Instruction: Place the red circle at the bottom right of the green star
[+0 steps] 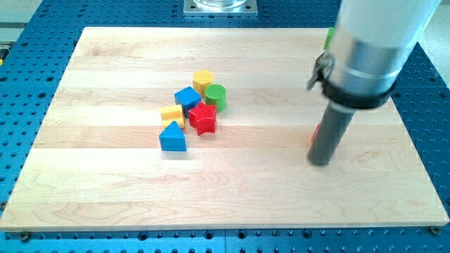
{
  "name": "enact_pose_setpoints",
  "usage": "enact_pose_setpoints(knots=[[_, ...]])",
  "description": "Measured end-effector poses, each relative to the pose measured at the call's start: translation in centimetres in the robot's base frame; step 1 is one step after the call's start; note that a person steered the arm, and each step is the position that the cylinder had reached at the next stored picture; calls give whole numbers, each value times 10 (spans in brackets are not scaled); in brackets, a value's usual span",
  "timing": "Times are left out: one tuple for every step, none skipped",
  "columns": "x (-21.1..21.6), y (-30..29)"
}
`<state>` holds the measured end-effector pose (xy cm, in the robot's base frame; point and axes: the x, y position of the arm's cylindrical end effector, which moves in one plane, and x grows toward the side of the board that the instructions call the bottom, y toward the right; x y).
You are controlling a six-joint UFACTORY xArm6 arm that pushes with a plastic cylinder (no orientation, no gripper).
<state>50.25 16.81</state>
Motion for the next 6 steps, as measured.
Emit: enact_pose_setpoints(knots=[[-87, 2], [-139, 5], [-117, -18], [-51, -9], [-83, 36], [-150, 72]])
